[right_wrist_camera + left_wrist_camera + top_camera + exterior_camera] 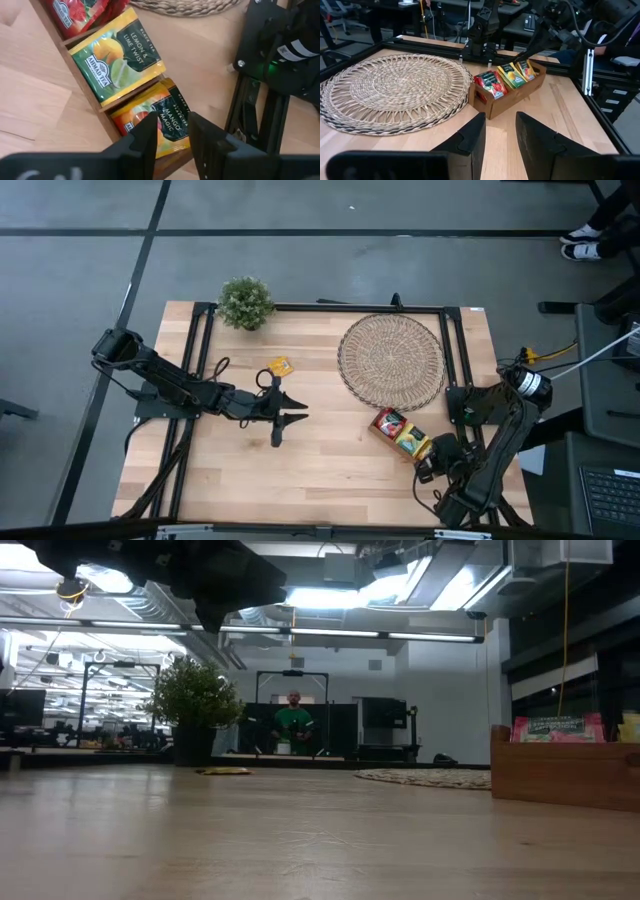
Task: Pick & Place Tea
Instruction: Put the orange tea bag into the right slot of the wooden organizer
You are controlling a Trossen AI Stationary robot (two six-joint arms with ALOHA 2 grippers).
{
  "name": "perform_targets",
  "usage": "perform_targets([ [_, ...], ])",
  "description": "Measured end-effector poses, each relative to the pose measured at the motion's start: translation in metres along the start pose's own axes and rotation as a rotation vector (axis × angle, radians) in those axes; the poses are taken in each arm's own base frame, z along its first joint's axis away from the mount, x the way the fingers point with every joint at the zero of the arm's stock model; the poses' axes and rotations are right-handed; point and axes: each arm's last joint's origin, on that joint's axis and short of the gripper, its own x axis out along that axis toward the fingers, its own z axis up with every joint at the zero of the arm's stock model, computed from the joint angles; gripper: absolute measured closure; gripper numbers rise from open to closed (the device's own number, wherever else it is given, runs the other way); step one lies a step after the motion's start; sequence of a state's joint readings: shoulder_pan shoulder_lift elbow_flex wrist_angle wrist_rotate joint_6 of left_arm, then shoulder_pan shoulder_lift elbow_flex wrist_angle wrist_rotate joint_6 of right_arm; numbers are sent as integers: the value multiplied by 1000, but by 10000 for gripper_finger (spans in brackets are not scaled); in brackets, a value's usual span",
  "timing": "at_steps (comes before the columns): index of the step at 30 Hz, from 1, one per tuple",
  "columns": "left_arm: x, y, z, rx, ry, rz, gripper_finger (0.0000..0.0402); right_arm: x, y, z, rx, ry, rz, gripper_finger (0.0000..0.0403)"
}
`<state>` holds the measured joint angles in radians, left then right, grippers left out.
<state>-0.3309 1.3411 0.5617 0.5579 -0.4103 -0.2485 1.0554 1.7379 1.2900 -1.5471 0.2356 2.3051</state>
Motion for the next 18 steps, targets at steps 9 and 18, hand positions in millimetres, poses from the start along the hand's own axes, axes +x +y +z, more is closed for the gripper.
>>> perform_targets([
  [9, 0, 2, -3, 74, 27, 30, 295, 5, 23, 15, 25, -99, 158, 292],
  [18, 2, 24, -18, -28, 182, 210, 309, 11, 58, 39, -41, -226, 347, 292],
])
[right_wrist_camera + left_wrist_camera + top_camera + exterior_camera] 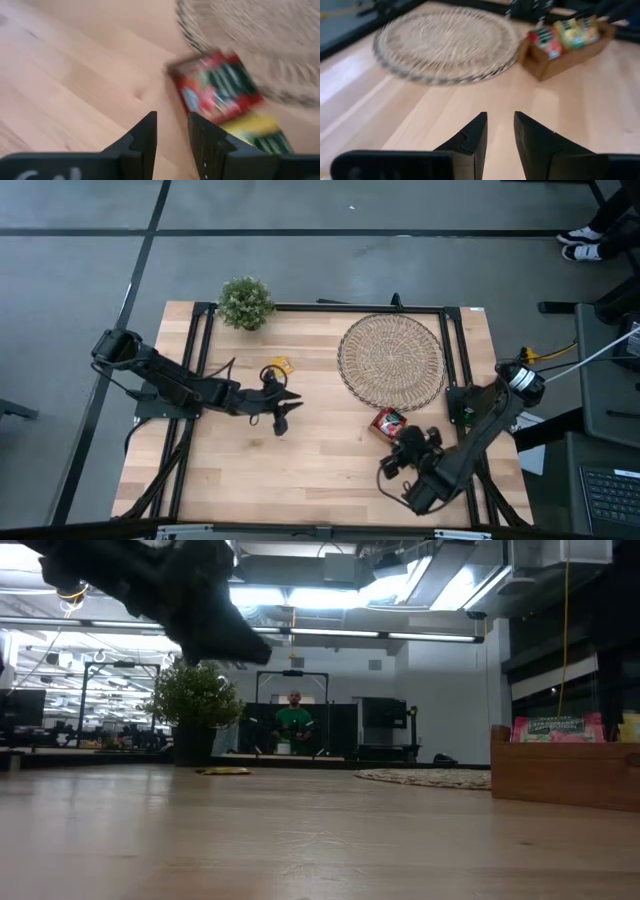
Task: Pick & Place Tea
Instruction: Put the orange tea bag into the right slot of the wooden organizer
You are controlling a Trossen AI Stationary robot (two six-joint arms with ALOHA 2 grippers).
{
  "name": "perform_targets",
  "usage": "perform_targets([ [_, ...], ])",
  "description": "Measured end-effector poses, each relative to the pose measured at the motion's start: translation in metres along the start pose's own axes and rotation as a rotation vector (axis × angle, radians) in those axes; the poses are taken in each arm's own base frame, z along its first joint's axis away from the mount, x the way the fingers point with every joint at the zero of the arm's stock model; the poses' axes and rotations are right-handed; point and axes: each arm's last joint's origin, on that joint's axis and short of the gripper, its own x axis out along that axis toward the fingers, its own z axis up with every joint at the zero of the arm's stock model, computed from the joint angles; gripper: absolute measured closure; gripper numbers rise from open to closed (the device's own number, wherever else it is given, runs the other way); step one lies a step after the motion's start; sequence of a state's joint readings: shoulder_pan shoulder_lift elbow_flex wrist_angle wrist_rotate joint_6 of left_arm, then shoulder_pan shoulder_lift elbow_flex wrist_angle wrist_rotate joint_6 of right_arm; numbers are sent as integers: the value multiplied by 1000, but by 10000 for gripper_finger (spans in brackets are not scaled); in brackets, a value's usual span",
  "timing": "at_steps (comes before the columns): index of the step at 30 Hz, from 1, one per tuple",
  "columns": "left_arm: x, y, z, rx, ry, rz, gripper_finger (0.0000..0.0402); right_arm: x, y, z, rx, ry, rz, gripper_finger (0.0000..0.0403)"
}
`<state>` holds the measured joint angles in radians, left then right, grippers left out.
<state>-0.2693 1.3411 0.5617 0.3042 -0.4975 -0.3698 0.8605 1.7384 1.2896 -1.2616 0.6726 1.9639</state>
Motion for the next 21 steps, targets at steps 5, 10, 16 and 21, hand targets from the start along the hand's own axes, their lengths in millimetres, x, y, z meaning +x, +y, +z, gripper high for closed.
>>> perform_targets([
  [5, 7, 16, -1, -23, 70, 24, 318, 13, 17, 15, -37, -75, 83, 292],
  [10, 13, 32, 9, 21, 191, 98, 325, 25, 31, 31, -59, -158, 134, 292],
  [16, 12, 52, 23, 76, 365, 252, 335, 38, 41, 49, -128, -206, 138, 292],
  [21, 10, 71, 22, 100, 437, 393, 343, 48, 45, 63, -150, -219, 122, 292],
])
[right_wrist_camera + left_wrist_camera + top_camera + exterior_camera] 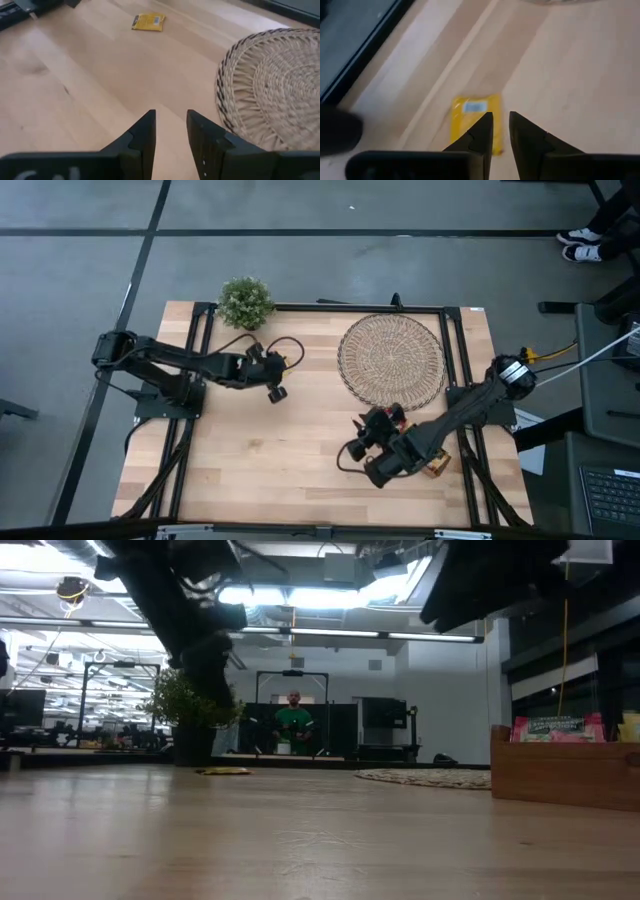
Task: Pick & Place Tea
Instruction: Put the orange tea bag into the right slot of the wooden organizer
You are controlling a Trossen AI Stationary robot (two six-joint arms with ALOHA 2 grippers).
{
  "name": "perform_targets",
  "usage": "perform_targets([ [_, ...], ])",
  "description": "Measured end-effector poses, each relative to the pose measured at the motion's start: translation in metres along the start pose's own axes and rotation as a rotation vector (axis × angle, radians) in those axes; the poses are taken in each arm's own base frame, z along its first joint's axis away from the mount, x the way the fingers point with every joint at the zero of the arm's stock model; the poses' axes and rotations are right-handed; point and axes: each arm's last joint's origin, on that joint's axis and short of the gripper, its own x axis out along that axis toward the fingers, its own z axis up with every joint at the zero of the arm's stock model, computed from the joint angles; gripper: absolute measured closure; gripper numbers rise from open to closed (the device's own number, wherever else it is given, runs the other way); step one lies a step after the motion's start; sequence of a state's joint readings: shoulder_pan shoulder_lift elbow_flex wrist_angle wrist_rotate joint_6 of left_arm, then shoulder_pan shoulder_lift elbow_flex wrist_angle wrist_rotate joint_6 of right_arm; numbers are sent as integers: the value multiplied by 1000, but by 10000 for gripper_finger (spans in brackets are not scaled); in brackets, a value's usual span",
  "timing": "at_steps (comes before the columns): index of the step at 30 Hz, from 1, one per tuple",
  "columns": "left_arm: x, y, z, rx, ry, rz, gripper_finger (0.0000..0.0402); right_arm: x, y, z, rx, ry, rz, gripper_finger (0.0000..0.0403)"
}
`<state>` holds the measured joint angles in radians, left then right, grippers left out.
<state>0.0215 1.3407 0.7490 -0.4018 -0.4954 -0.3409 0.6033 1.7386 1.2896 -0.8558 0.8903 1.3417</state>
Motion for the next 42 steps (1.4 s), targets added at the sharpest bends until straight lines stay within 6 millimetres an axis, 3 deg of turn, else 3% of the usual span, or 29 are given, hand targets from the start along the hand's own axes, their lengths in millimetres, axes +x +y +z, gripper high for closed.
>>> perform_targets([
  [7, 7, 19, -4, -68, 86, 81, 367, 19, 3, 6, -51, -10, -20, 292],
  [13, 8, 24, -2, -83, 63, 164, 397, 41, 9, -1, -96, 15, -44, 292],
  [21, 9, 25, -4, -99, 58, 181, 399, 61, 11, -14, -120, 113, -63, 292],
  [32, 9, 25, -4, -105, 56, 181, 397, 65, 29, -12, -167, 90, 79, 292],
  [42, 15, 20, -5, -109, 107, 67, 400, 66, 42, -5, -204, 50, 198, 292],
])
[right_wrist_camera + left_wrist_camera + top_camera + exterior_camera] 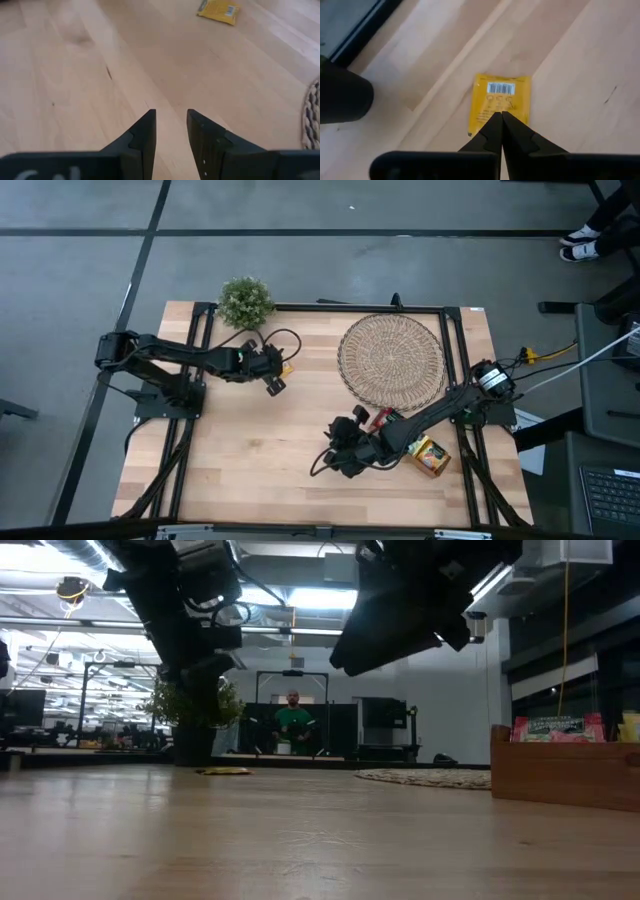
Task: Pick & Place Tea
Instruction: Put the orange tea bag into the right slot of the wooden organizer
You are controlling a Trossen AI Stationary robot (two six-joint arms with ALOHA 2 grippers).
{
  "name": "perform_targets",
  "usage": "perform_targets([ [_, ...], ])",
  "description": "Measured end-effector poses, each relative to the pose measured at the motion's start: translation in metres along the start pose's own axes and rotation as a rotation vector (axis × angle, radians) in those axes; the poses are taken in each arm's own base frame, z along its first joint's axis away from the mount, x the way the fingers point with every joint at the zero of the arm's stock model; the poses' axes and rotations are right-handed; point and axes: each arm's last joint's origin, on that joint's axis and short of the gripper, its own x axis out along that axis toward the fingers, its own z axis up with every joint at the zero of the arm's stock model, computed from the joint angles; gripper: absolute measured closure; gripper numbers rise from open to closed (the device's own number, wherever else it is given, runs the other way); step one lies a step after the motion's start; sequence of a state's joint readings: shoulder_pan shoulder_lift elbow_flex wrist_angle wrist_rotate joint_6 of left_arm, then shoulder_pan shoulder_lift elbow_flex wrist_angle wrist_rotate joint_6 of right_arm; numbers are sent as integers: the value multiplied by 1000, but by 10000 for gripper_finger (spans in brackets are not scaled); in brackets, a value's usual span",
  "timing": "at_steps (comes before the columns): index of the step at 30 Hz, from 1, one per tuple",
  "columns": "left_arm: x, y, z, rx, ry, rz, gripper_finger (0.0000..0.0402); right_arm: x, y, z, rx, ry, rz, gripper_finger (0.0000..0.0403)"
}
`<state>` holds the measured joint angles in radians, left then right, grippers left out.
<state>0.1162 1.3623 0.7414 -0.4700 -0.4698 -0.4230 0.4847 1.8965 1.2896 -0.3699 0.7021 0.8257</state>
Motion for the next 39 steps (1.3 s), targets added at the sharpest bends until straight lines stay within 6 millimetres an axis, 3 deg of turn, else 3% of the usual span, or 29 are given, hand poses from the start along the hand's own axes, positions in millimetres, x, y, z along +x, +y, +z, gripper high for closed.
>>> perform_targets([
  [15, 59, -13, -15, 55, 190, 0, 399, 0, 1, 1, 17, 10, 26, 292],
  [20, 70, -16, -17, 73, 209, 4, 399, 0, 2, 1, 18, 9, 27, 292],
  [28, 57, -29, -20, 168, 219, -161, 400, 0, 2, 1, 14, 9, 29, 292],
  [39, 24, -85, -40, 673, 113, -651, 399, 7, -3, 5, 31, 74, 72, 292],
])
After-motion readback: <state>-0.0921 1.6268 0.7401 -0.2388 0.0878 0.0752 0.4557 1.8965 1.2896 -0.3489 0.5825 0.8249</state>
